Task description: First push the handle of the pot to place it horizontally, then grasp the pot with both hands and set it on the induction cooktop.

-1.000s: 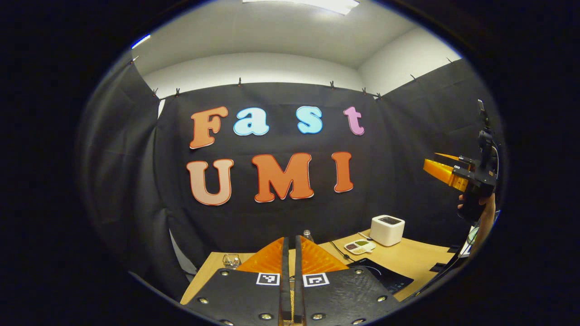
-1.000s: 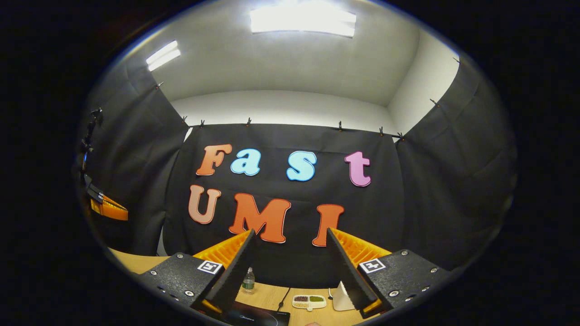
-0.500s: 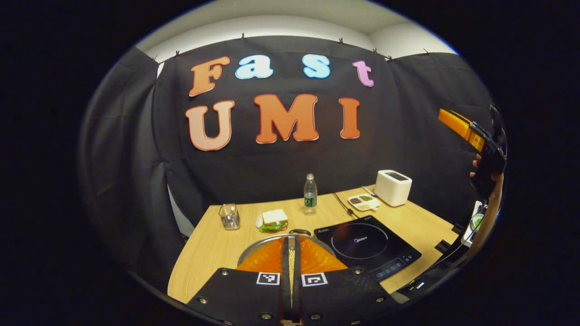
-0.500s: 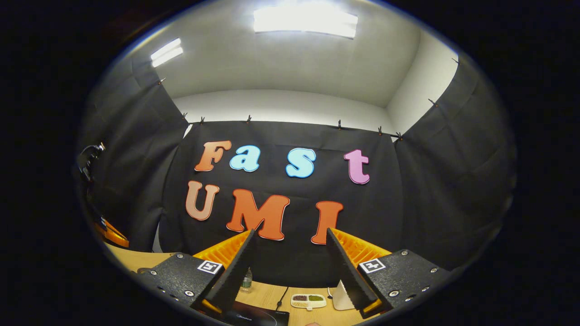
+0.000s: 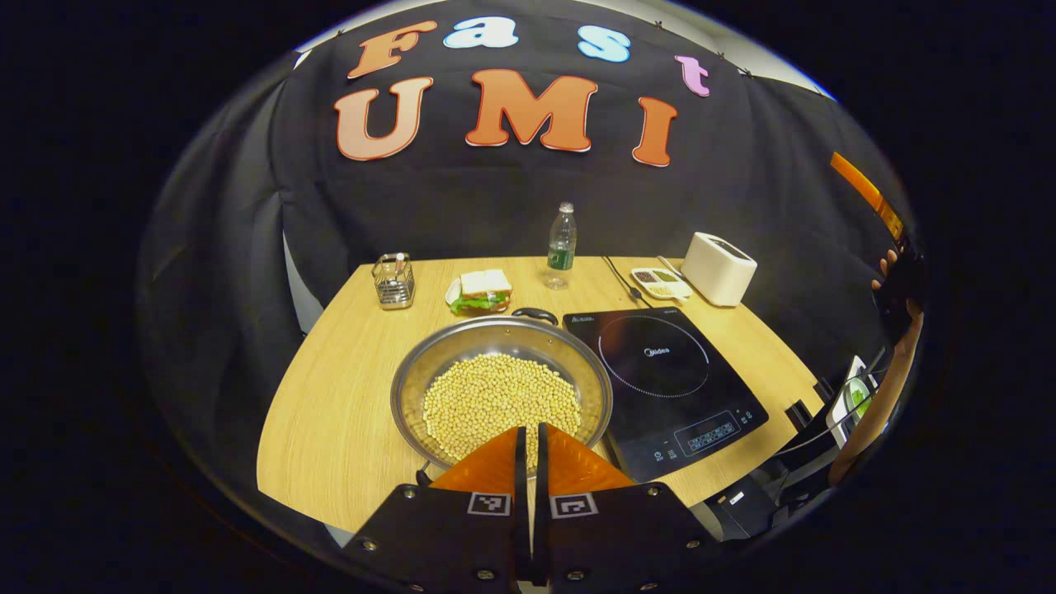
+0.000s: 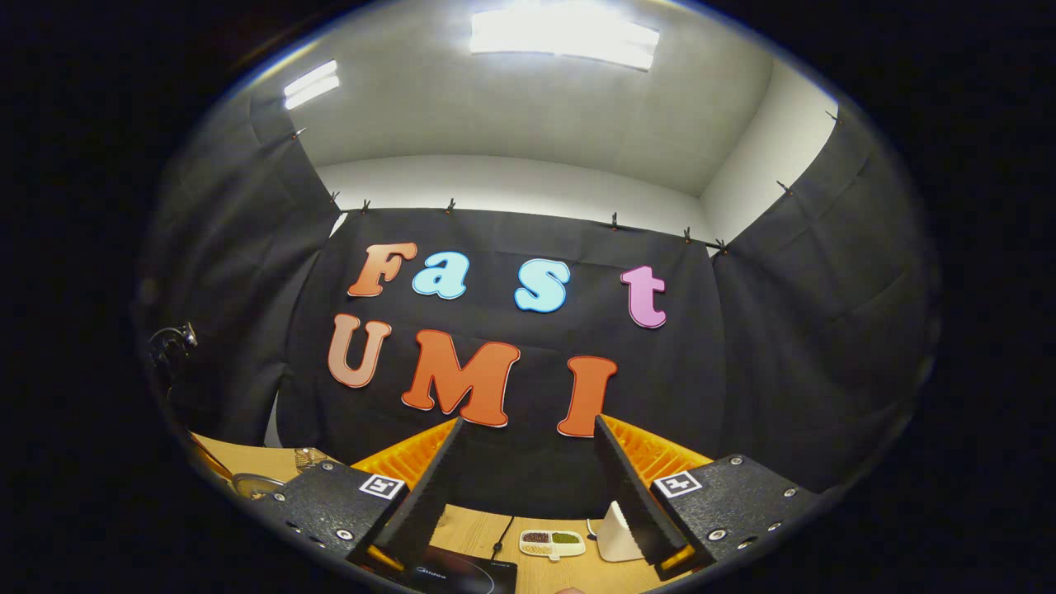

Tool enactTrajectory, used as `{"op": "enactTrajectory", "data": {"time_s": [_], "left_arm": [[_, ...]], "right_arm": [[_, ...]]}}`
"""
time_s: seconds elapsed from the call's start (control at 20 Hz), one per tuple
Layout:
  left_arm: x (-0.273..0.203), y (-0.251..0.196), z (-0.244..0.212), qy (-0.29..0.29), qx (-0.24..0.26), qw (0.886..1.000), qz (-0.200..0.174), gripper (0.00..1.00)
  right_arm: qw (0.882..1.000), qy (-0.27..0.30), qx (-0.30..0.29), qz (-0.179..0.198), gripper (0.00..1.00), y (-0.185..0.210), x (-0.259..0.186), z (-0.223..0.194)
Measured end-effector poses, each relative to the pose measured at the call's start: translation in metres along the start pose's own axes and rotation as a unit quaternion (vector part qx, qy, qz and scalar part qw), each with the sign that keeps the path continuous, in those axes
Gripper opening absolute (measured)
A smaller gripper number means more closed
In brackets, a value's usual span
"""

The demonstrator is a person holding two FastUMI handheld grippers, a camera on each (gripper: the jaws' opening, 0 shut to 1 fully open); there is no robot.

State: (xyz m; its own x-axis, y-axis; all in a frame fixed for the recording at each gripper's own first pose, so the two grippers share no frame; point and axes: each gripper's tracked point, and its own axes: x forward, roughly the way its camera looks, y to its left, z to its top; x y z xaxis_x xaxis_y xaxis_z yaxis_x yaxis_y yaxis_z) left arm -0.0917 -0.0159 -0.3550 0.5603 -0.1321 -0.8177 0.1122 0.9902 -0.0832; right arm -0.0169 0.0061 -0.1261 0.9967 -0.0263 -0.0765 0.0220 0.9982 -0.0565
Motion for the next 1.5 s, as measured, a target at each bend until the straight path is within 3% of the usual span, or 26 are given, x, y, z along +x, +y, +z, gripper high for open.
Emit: {"op": "enactTrajectory", "data": {"time_s": [0.45,0.75,1.1,1.5], "left_arm": [[0.028,-0.005,-0.081,0.119,-0.047,0.992,-0.009,0.02],[0.042,0.006,-0.118,0.171,-0.036,0.985,0.005,0.03],[0.060,0.014,-0.117,0.200,-0.156,0.967,-0.006,0.02],[0.060,0.030,-0.123,0.209,-0.177,0.962,0.007,0.01]], "right_arm": [[0.999,0.042,-0.009,-0.006,0.94,0.000,0.004,-0.038],[0.998,0.056,-0.015,-0.010,0.94,0.003,0.003,-0.053],[0.998,0.066,-0.014,-0.013,0.94,0.013,0.008,-0.070],[0.996,0.093,-0.007,-0.003,0.94,0.030,0.015,-0.097]]}}
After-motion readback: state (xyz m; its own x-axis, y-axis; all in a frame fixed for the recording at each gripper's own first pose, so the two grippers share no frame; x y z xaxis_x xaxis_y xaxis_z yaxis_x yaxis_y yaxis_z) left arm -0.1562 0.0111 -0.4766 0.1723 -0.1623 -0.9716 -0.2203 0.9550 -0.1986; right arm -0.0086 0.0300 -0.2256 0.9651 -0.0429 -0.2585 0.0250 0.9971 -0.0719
